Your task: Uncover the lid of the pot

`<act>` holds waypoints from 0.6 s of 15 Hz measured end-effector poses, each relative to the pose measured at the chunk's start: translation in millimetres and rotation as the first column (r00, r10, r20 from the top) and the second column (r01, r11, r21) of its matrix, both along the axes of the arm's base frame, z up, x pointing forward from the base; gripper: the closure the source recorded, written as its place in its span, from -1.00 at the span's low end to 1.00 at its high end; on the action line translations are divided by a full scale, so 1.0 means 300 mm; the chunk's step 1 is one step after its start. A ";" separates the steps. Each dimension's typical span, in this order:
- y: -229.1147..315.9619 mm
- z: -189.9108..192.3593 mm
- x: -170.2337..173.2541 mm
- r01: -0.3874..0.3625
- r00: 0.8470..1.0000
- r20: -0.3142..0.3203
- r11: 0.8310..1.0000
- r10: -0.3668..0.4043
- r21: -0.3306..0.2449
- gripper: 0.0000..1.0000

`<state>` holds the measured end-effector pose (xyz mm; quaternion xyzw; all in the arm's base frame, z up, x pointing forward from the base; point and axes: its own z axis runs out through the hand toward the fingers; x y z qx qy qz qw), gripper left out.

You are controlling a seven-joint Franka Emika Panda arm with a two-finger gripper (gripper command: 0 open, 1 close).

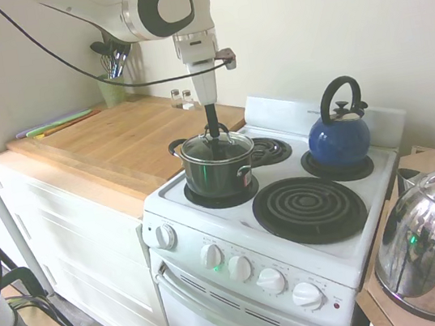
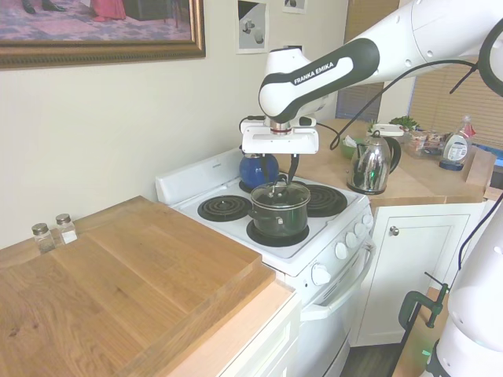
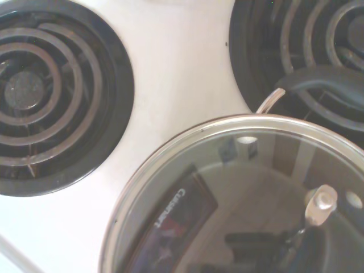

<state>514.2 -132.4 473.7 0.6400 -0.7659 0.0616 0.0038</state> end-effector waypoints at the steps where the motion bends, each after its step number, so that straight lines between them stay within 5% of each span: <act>1: -0.004 -0.010 0.004 0.002 1.000 -0.005 1.000 -0.002 0.003 1.00; 9: -0.035 -0.023 0.026 0.009 1.000 -0.001 1.000 -0.009 0.023 1.00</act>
